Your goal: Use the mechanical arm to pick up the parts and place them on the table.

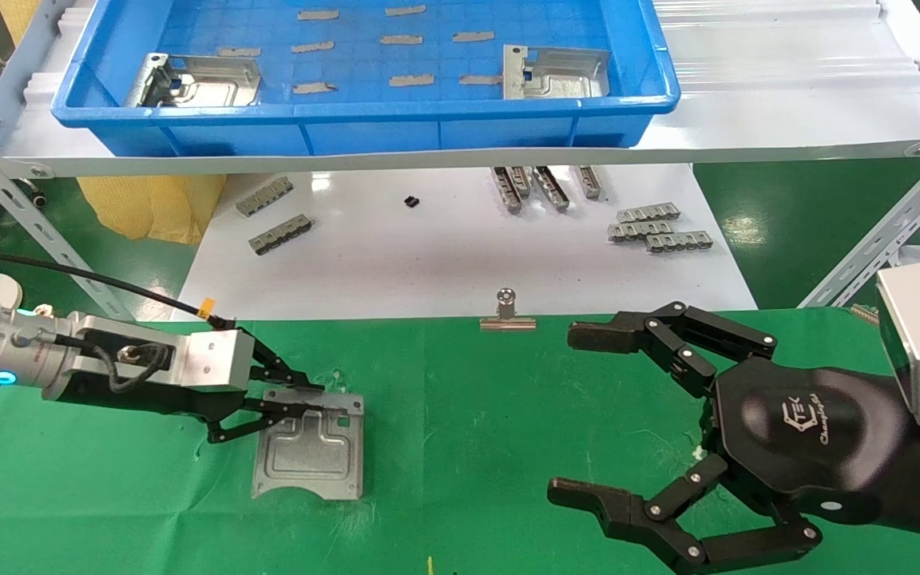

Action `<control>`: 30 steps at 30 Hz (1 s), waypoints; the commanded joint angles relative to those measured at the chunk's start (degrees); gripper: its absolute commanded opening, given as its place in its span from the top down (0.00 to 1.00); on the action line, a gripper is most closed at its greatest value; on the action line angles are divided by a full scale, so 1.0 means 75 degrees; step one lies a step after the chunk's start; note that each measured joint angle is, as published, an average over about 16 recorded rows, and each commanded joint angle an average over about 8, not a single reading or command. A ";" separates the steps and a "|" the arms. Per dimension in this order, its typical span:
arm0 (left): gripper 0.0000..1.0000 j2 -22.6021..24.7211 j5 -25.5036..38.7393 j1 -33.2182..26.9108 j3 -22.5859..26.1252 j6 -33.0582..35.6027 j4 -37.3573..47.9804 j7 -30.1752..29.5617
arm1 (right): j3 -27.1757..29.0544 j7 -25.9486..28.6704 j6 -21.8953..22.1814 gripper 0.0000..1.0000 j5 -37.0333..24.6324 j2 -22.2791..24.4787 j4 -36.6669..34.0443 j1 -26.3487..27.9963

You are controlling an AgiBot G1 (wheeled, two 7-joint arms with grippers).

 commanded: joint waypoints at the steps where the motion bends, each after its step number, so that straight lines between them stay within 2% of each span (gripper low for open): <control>1: 0.18 0.0053 0.0050 -0.0003 0.0021 -0.0127 0.0138 0.0231 | 0.0000 0.0000 0.0000 0.00 0.0000 0.0000 0.0000 0.0000; 3: 0.03 0.0087 0.0060 -0.0001 0.0023 -0.0164 0.0240 0.0393 | 0.0000 0.0000 0.0000 0.00 0.0000 0.0000 0.0000 0.0000; 4: 0.00 0.0101 0.0059 -0.0001 0.0022 -0.0161 0.0286 0.0459 | 0.0000 0.0000 0.0000 0.00 0.0000 0.0000 0.0000 0.0000; 14: 0.00 0.0118 -0.0140 -0.0046 -0.0095 0.0404 0.0735 0.0643 | 0.0000 0.0000 0.0000 0.00 0.0000 0.0000 0.0000 0.0000; 25: 0.00 -0.0151 -0.1425 0.0386 -0.0928 0.0918 0.1329 -0.0684 | 0.0000 0.0000 0.0001 0.00 0.0000 0.0000 -0.0001 -0.0001; 30: 0.00 -0.0194 -0.1668 0.0505 -0.1083 0.0953 0.1399 -0.0866 | 0.0001 0.0000 0.0002 0.00 0.0001 0.0001 -0.0002 -0.0002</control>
